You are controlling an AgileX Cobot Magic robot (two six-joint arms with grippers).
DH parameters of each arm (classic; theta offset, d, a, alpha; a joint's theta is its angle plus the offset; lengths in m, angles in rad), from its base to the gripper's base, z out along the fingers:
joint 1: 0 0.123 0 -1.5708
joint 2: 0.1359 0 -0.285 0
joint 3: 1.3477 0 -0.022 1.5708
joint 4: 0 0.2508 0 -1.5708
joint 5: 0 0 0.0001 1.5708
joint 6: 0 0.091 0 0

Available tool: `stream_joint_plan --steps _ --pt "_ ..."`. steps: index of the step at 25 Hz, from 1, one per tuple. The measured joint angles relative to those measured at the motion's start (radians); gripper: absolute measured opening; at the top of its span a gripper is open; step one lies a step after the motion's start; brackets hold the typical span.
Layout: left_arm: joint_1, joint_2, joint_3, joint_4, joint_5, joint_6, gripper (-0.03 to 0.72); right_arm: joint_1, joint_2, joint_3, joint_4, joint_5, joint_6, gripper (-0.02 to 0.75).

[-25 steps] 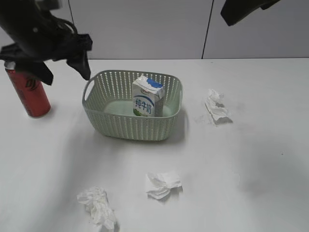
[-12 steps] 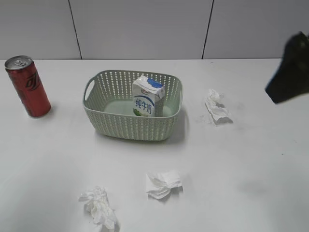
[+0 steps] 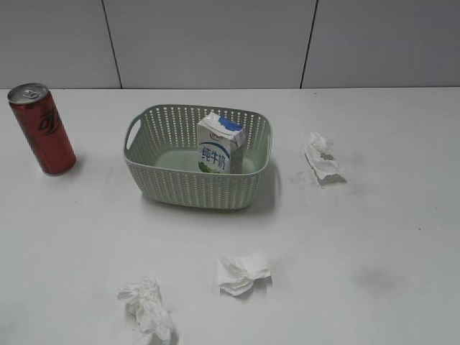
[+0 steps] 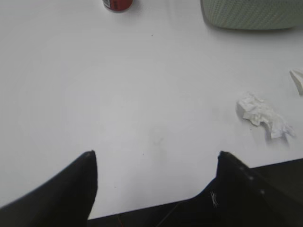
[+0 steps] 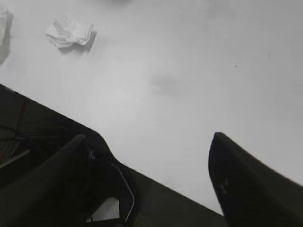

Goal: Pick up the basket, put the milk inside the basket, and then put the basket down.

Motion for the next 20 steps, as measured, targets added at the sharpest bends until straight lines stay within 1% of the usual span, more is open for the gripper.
stream_joint_plan --steps 1,2,5,8,12,15,20 --pt "0.000 -0.122 0.068 0.001 -0.003 0.005 0.593 0.000 -0.071 0.038 -0.004 -0.015 0.000 0.592" --pt "0.000 -0.175 0.095 0.002 -0.004 0.016 0.593 0.000 -0.129 0.073 -0.012 -0.030 0.000 0.592" --pt "0.000 -0.301 0.140 0.004 -0.031 0.061 0.593 0.000 -0.309 0.161 -0.042 -0.081 0.001 0.592" --pt "0.000 -0.366 0.168 -0.008 -0.065 0.093 0.593 0.000 -0.429 0.234 -0.047 -0.130 0.001 0.592" --pt "0.000 -0.373 0.201 -0.051 -0.114 0.150 0.593 0.000 -0.484 0.306 -0.042 -0.152 0.001 0.592" --pt "-0.001 -0.373 0.226 -0.070 -0.157 0.178 0.593 0.000 -0.485 0.308 -0.041 -0.163 0.000 0.592" --pt "-0.001 -0.369 0.229 -0.080 -0.164 0.187 0.593 0.000 -0.486 0.308 -0.040 -0.166 0.000 0.582"
